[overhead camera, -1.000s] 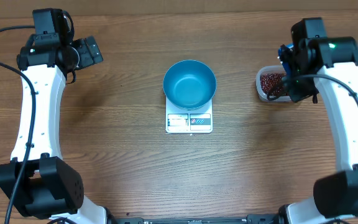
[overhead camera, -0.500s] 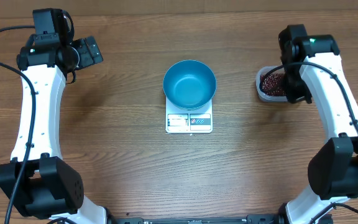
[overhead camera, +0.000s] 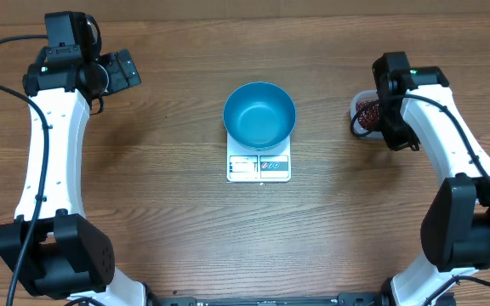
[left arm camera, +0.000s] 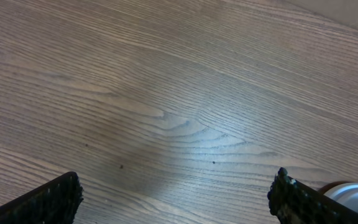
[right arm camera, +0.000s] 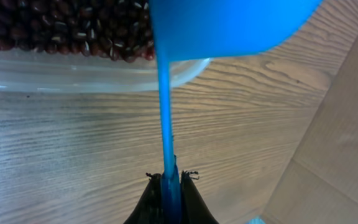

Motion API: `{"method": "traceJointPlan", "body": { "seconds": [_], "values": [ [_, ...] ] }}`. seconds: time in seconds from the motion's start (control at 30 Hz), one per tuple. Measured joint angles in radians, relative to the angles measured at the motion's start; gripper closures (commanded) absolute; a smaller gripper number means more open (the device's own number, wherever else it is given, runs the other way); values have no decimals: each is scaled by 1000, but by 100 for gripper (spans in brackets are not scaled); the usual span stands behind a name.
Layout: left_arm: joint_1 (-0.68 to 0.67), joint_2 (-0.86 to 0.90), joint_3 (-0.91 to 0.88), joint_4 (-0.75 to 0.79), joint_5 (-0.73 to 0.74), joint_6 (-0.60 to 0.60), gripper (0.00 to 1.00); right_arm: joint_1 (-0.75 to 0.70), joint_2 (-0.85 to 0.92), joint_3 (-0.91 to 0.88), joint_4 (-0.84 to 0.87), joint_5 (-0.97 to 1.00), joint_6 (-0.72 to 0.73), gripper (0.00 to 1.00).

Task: Scoop item into bowl and weigh 150g on scale

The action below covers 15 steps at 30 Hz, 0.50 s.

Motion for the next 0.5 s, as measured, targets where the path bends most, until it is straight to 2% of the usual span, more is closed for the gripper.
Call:
{"method": "traceJointPlan", "body": {
  "seconds": [0.3, 0.5],
  "values": [
    [0, 0, 0, 0, 0, 0, 0, 1, 8, -72, 48, -2, -20, 96],
    [0, 0, 0, 0, 0, 0, 0, 1, 8, -76, 50, -85, -54, 96]
  ]
}}
